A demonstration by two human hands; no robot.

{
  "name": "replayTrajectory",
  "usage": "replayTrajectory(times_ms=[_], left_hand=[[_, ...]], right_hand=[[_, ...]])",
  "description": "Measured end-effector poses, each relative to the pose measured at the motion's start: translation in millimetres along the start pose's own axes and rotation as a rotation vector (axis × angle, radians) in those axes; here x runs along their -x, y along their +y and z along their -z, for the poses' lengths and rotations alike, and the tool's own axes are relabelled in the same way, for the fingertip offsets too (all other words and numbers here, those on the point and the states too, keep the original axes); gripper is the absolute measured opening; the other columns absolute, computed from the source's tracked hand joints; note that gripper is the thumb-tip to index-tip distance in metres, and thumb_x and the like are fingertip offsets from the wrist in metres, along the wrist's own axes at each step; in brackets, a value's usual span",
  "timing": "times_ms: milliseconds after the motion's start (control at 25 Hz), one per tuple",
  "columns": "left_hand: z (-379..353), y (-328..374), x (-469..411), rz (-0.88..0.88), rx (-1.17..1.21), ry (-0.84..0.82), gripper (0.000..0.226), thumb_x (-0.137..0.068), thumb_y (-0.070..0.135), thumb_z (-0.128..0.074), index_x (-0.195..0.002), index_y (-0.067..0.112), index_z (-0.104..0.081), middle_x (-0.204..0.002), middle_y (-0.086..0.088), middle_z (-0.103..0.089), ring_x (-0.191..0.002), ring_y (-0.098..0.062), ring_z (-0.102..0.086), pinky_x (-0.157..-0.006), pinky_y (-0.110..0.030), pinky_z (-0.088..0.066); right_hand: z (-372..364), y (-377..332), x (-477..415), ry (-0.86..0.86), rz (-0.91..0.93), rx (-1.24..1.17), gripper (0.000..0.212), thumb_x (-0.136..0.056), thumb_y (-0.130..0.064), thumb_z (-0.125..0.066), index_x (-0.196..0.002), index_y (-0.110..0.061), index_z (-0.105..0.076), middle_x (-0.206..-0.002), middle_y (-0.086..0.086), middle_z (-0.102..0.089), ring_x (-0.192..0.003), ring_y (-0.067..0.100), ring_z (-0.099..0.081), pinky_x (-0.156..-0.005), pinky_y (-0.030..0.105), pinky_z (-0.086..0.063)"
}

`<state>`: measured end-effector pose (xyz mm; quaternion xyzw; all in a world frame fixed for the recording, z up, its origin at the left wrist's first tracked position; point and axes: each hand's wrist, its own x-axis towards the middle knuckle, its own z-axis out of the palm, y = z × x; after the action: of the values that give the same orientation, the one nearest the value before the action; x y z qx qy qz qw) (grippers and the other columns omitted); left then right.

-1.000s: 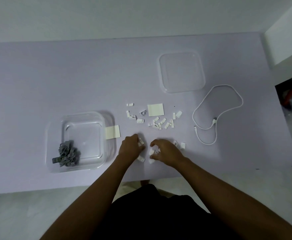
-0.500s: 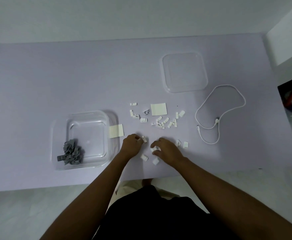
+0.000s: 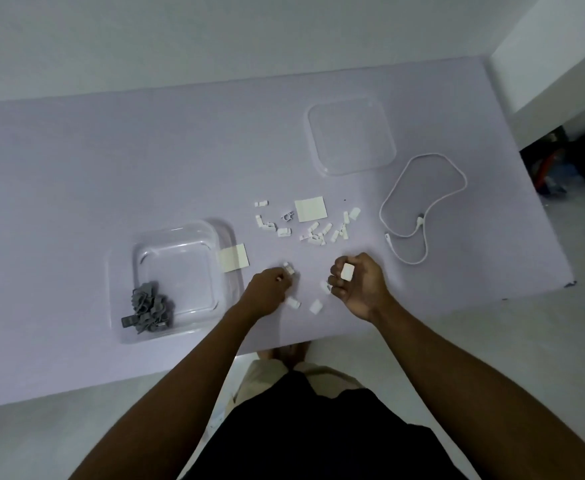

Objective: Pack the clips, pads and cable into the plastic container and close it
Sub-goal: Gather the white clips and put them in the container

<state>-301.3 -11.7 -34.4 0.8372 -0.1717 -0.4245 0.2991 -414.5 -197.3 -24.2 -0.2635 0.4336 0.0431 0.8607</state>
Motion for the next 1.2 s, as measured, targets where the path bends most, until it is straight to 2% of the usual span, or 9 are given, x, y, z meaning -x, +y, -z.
replayTrajectory(times_ms=[160, 280, 400, 520, 680, 800, 920, 1000, 1200], left_hand=[[-17.6, -9.1, 2.4, -0.234, -0.419, -0.028, 0.037, -0.091, 0.052, -0.056, -0.106, 0.018, -0.054, -0.096, -0.005, -0.066, -0.081, -0.02, -0.061, -0.07, -0.029, -0.046], [-26.6, -20.4, -5.2, -0.3, -0.6, -0.063, 0.063, -0.086, 0.054, -0.061, -0.135, 0.021, -0.038, -0.115, -0.008, -0.065, -0.096, -0.026, -0.064, -0.081, -0.037, -0.054], [-30.4, -24.6, -11.8, -0.276, -0.624, -0.077, 0.071, -0.086, 0.048, -0.063, -0.144, 0.023, -0.03, -0.122, -0.011, -0.061, -0.103, -0.03, -0.063, -0.085, -0.039, -0.053], [-36.1, -29.4, -11.1, -0.25, -0.577, -0.067, 0.055, -0.091, 0.047, -0.056, -0.136, 0.022, -0.035, -0.118, -0.012, -0.062, -0.098, -0.029, -0.064, -0.083, -0.041, -0.054], [-42.1, -29.0, -10.9, -0.193, -0.426, 0.053, 0.038, -0.1, 0.041, -0.043, -0.127, 0.013, -0.043, -0.106, -0.012, -0.068, -0.09, -0.028, -0.068, -0.079, -0.037, -0.054], [-45.1, -23.9, -11.7, -0.062, -0.221, 0.119, 0.035, -0.098, 0.041, -0.046, -0.116, 0.011, -0.051, -0.099, -0.009, -0.067, -0.087, -0.027, -0.066, -0.078, -0.035, -0.054], [-46.9, -21.7, -14.0, 0.0, -0.115, 0.178, 0.035, -0.093, 0.042, -0.053, -0.096, 0.007, -0.06, -0.092, -0.011, -0.068, -0.084, -0.028, -0.063, -0.08, -0.036, -0.051], [-44.8, -10.5, -11.6, 0.029, -0.064, 0.149, 0.024, -0.089, 0.027, -0.061, -0.082, 0.004, -0.059, -0.083, -0.012, -0.065, -0.079, -0.029, -0.061, -0.073, -0.033, -0.046], [-40.9, 16.4, -1.8, 0.089, 0.238, -0.018, 0.007, -0.08, 0.005, -0.052, -0.074, 0.01, -0.049, -0.064, -0.01, -0.06, -0.047, -0.019, -0.045, -0.038, -0.022, -0.034]], right_hand=[[1.7, 9.3, 8.3, 0.255, 0.117, 0.148, 0.037, -0.091, -0.034, -0.06, -0.061, -0.014, -0.051, -0.062, 0.004, -0.052, -0.048, 0.017, -0.045, -0.042, 0.023, -0.03], [15.4, 22.1, 2.7, 0.473, 0.387, 0.857, 0.039, -0.087, -0.036, -0.072, -0.058, -0.015, -0.057, -0.056, -0.001, -0.058, -0.045, 0.01, -0.046, -0.052, 0.024, -0.036], [21.9, 30.3, -1.0, 0.436, 0.515, 1.405, 0.027, -0.083, -0.043, -0.075, -0.078, -0.017, -0.067, -0.071, -0.008, -0.063, -0.062, 0.005, -0.056, -0.063, 0.022, -0.041], [17.8, 33.2, -6.4, 0.443, 0.475, 1.594, 0.038, -0.082, -0.047, -0.074, -0.105, -0.017, -0.066, -0.09, -0.002, -0.069, -0.082, 0.016, -0.063, -0.071, 0.027, -0.049], [19.4, 36.5, -17.3, 0.406, 0.478, 1.784, 0.031, -0.087, -0.04, -0.07, -0.105, -0.016, -0.065, -0.099, 0.005, -0.072, -0.09, 0.024, -0.068, -0.073, 0.03, -0.05], [20.8, 29.5, -27.7, 0.376, 0.455, 1.645, 0.024, -0.086, -0.035, -0.072, -0.096, -0.015, -0.066, -0.093, 0.002, -0.071, -0.083, 0.019, -0.065, -0.07, 0.027, -0.049], [11.6, 15.3, -23.2, 0.278, 0.32, 0.928, 0.018, -0.088, -0.026, -0.068, -0.079, -0.014, -0.058, -0.068, 0.0, -0.06, -0.062, 0.016, -0.051, -0.057, 0.025, -0.042], [13.3, -0.8, -13.6, 0.181, 0.162, 0.513, 0.014, -0.086, -0.023, -0.057, -0.076, -0.013, -0.055, -0.06, 0.003, -0.052, -0.053, 0.017, -0.04, -0.047, 0.021, -0.033], [36.7, -25.1, -0.5, -0.109, 0.118, 0.344, 0.028, -0.085, -0.025, -0.035, -0.068, -0.01, -0.052, -0.058, 0.008, -0.048, -0.048, 0.016, -0.03, -0.048, 0.026, -0.012]])
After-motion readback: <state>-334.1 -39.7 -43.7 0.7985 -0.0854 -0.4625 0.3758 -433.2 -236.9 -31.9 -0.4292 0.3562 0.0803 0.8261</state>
